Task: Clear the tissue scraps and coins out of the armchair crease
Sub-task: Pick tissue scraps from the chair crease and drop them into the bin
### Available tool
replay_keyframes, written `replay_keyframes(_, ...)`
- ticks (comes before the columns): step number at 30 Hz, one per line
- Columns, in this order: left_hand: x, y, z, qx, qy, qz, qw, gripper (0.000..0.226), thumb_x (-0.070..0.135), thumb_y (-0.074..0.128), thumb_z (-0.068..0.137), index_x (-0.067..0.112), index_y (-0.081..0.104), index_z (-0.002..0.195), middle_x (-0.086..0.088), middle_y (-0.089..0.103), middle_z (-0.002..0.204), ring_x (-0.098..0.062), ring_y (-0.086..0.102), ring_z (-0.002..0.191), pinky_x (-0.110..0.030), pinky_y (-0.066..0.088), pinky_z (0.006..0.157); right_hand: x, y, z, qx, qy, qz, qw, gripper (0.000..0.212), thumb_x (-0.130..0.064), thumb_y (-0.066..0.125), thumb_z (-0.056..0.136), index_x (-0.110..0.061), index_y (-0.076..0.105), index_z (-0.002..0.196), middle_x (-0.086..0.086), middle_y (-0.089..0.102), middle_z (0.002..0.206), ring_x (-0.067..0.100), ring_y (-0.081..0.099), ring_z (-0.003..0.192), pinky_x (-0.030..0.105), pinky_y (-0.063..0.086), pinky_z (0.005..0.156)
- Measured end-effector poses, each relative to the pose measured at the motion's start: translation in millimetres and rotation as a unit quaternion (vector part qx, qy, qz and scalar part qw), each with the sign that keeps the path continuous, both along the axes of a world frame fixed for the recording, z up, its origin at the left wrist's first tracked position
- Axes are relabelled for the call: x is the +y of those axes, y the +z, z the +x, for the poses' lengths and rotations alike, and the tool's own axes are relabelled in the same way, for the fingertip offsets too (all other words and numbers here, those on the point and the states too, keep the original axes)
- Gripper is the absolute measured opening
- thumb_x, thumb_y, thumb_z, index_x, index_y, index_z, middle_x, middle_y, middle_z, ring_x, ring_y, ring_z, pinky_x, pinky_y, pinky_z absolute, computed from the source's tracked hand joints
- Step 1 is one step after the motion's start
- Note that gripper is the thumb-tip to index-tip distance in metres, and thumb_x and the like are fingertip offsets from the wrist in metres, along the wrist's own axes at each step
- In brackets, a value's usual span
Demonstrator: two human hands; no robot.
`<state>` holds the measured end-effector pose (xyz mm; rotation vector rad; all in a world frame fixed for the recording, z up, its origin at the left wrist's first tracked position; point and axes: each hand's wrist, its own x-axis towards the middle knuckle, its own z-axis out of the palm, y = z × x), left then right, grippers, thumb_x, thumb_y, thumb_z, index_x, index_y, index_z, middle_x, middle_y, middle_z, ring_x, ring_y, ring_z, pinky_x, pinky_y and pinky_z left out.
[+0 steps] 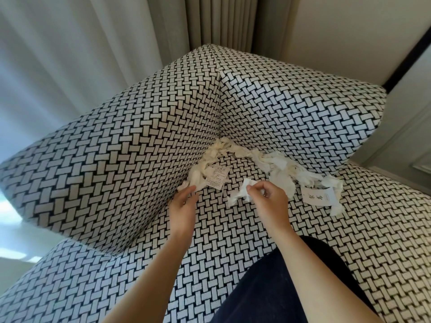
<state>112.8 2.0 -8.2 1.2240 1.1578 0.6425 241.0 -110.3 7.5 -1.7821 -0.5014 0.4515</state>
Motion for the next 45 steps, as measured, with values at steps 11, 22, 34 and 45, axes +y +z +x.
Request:
replay_keyframes(11,-33.2,23.7,-16.6,-0.016,-0.045,0.026,0.999,0.019,0.009,0.061,0.089,0.020,0.069,0.102,0.017,0.066,0.095,0.011,0.056,0.088,0.000,0.040,0.063,-15.4,10.8,-5.8,-0.044,-0.048,0.011,0.998,0.021,-0.001,0.067,0.082,-0.016,0.052,0.083,-0.008,0.059,0.089,0.011,0.060,0.080,0.011,0.047,0.067)
replay_keyframes(22,-58.7,70.9,11.5,-0.039,-0.114,0.104,0.987,0.018,0.005,0.066,0.084,0.011,0.065,0.100,0.007,0.067,0.095,0.010,0.062,0.077,0.000,0.044,0.060,-64.4,34.1,9.6,-0.044,-0.131,0.045,0.989,0.033,-0.009,0.066,0.084,-0.019,0.058,0.115,-0.008,0.058,0.120,0.005,0.055,0.107,0.020,0.043,0.091)
replay_keyframes(34,-152.1,100.0,97.3,-0.157,-0.232,-0.077,0.957,0.023,-0.003,0.053,0.092,0.015,0.055,0.105,-0.007,0.061,0.100,-0.022,0.063,0.098,-0.029,0.051,0.089,-226.0,25.8,42.2,-0.039,-0.297,-0.031,0.954,0.022,-0.014,0.060,0.090,-0.015,0.067,0.111,-0.005,0.063,0.101,0.013,0.058,0.097,0.023,0.044,0.086)
replay_keyframes(45,-265.9,61.4,145.8,-0.075,-0.330,-0.254,0.906,0.042,-0.003,0.042,0.096,-0.006,0.034,0.138,-0.013,0.062,0.110,-0.017,0.065,0.094,-0.027,0.051,0.089,-343.9,-20.4,56.4,0.065,-0.503,-0.028,0.862,0.012,-0.021,0.054,0.091,-0.017,0.059,0.101,0.005,0.061,0.102,0.026,0.058,0.098,0.046,0.047,0.092)
